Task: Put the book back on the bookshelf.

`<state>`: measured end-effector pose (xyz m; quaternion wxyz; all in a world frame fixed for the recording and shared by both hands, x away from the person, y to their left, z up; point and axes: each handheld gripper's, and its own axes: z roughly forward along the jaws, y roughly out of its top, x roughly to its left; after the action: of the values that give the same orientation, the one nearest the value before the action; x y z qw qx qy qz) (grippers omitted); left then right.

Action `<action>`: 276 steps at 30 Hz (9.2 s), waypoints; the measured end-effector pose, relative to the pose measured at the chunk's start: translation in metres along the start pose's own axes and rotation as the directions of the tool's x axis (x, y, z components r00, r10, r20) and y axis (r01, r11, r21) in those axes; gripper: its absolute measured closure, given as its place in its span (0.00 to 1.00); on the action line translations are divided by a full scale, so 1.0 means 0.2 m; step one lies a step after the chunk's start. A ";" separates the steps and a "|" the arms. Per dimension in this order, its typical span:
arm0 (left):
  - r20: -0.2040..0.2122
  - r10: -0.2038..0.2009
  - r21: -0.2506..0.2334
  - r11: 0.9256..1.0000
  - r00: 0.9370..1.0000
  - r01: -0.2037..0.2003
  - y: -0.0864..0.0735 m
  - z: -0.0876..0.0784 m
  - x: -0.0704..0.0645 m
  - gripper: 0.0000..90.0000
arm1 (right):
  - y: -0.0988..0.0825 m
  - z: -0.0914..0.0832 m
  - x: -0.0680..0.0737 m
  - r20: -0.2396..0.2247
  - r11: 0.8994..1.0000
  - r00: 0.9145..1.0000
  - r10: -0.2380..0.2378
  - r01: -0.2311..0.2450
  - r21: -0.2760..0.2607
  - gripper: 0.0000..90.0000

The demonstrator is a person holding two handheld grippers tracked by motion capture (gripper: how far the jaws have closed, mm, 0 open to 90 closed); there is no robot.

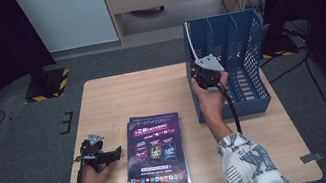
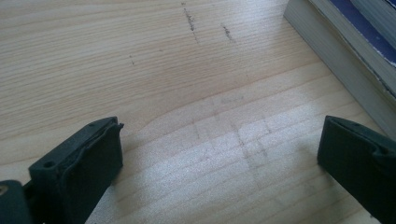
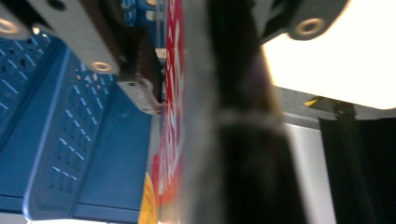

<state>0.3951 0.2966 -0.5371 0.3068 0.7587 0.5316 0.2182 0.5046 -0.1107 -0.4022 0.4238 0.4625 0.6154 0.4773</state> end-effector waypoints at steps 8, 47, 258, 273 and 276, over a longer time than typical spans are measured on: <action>0.001 0.000 0.000 1.000 1.000 0.000 0.00 0.00 0.00 0.00 | 0.02 -0.06 0.00 -0.054 1.000 0.998 0.010 -0.010 -0.008 0.45; 0.012 0.013 0.001 1.000 1.000 -0.013 -0.01 -0.01 0.01 0.00 | -0.18 -0.37 -0.13 -0.245 0.997 0.966 0.077 -0.068 0.044 0.14; 0.358 0.133 -0.164 0.983 0.924 -0.078 0.10 -0.08 -0.31 0.29 | -0.32 -0.28 0.43 -0.594 0.958 0.801 0.078 0.105 0.267 0.86; 0.416 0.176 -0.190 0.976 0.892 -0.104 0.12 -0.09 -0.36 0.25 | -0.28 -0.31 0.42 -0.595 0.981 0.803 0.028 0.092 0.169 0.87; 0.431 0.179 -0.181 0.977 0.884 -0.110 0.12 -0.08 -0.37 0.24 | -0.27 -0.32 0.42 -0.599 0.983 0.800 0.028 0.085 0.160 0.87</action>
<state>0.3753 0.2251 -0.5093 0.4597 0.8004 0.3712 0.1008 0.4167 -0.0481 -0.4505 0.1715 0.3148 0.7647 0.5354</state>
